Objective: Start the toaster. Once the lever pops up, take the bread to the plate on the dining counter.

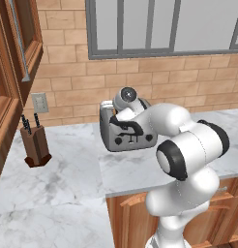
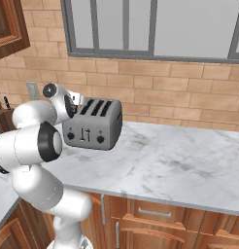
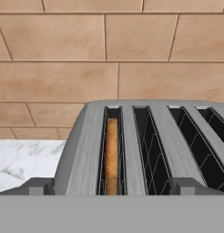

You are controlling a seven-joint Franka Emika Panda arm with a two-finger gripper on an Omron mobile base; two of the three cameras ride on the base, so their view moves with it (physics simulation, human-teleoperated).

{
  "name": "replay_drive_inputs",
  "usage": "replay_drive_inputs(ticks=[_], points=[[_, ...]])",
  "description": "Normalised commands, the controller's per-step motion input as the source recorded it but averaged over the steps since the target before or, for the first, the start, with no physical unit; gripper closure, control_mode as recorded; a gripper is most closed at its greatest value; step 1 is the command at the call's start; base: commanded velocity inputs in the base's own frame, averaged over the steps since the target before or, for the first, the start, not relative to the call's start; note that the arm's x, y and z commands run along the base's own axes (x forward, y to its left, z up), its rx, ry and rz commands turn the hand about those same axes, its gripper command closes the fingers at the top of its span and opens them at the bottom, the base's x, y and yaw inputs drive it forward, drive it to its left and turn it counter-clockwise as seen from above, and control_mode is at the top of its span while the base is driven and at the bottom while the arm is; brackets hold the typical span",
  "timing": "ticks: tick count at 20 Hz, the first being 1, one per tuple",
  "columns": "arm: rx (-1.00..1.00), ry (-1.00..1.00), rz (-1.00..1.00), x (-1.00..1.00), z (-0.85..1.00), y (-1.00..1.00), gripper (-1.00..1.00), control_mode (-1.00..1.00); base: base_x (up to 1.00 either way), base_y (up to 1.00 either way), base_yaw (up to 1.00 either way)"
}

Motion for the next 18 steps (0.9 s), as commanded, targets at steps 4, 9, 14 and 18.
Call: replay_drive_inputs(ticks=[4, 9, 14, 18], points=[[0.0, 0.0, 0.0, 0.0, 0.0, 0.0, -1.0, -1.0, 0.0, 0.0, 0.0], [0.0, 0.0, 0.0, 0.0, 0.0, 0.0, -1.0, -1.0, 0.0, 0.0, 0.0], [0.0, 0.0, 0.0, 0.0, 0.0, 0.0, -1.0, -1.0, 0.0, 0.0, 0.0], [0.0, 0.0, 0.0, 0.0, 0.0, 0.0, -1.0, -1.0, 0.0, 0.0, 0.0]])
